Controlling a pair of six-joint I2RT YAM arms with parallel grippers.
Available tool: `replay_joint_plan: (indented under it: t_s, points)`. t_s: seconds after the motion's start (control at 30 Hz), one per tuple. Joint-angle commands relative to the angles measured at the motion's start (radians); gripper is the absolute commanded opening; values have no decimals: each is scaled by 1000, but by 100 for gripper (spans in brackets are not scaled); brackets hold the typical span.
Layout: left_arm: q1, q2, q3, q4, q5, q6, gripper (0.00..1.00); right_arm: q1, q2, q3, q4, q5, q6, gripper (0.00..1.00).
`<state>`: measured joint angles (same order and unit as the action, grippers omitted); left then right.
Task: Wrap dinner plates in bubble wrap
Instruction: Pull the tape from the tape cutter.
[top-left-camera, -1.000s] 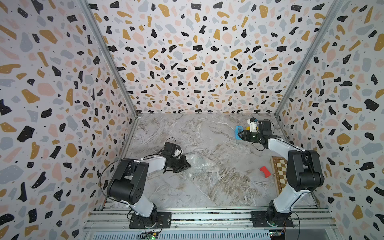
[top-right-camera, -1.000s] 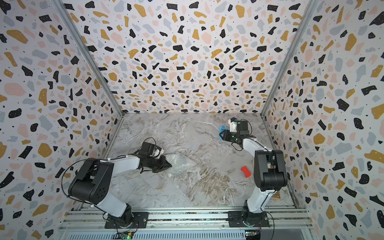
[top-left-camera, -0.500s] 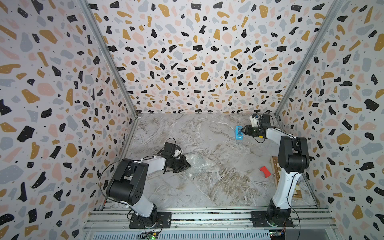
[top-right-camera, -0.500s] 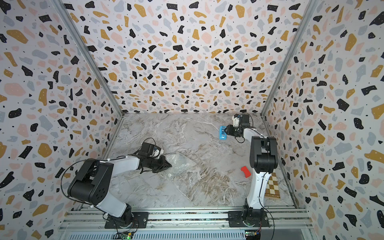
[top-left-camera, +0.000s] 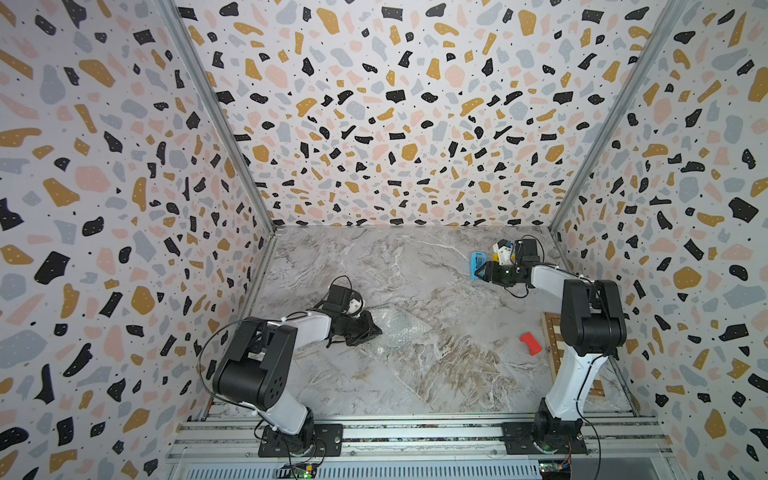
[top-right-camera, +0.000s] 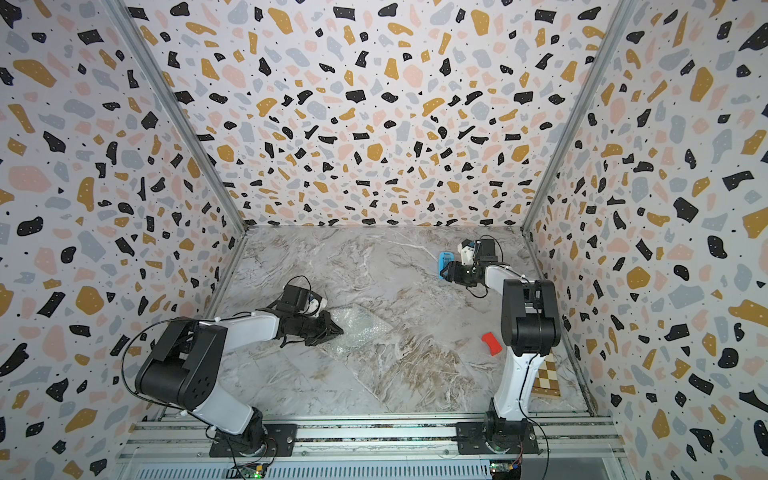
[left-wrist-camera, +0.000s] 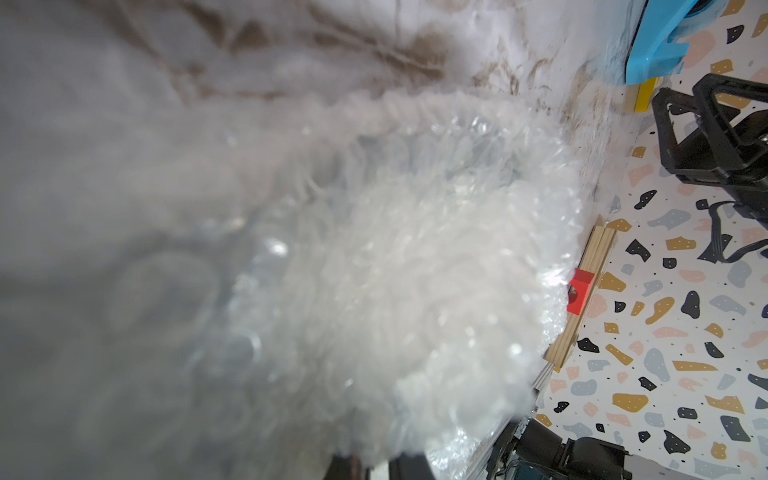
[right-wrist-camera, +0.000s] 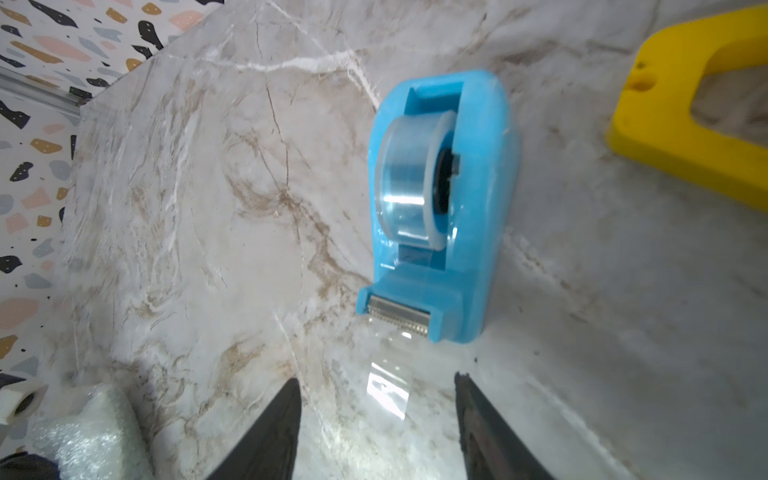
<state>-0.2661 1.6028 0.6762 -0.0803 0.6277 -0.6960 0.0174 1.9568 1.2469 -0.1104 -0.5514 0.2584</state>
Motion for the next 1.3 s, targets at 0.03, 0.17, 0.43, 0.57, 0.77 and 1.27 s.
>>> replay_joint_plan:
  t_s: [0.03, 0.17, 0.43, 0.57, 0.77, 1.27]
  points:
    - [-3, 39, -54, -122, -99, 3, 12, -4, -20, -25, 45, -57, 23, 61]
    - [-4, 35, -52, -128, -100, 4, 12, -23, 5, -34, 86, -107, 41, 61]
    - [-3, 41, -44, -132, -105, 3, 12, -29, 60, -18, 117, -178, 70, 61]
    - [-4, 42, -42, -136, -108, 3, 12, -30, 81, -21, 124, -180, 77, 62]
    - [-5, 47, -38, -138, -108, 3, 12, -36, 90, -28, 173, -226, 106, 59]
    - [-8, 43, -30, -147, -113, 6, 12, -61, 104, -63, 225, -246, 167, 38]
